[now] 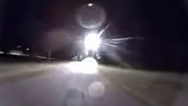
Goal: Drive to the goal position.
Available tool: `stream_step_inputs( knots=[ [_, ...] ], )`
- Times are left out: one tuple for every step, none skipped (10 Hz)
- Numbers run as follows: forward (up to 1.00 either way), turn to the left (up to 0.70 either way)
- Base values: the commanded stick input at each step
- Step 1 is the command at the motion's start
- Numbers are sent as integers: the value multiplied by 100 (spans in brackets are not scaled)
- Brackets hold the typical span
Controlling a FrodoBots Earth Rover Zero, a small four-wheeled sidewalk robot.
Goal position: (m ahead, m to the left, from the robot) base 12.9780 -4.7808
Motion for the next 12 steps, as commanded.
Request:
stream_step_inputs(
  knots=[
    [85,21],
    [85,12],
    [85,3],
    [85,4],
    [85,5],
    [85,4],
    [85,3],
    [85,3],
    [85,3],
    [85,3],
    [85,2],
    [85,2]
  ],
)
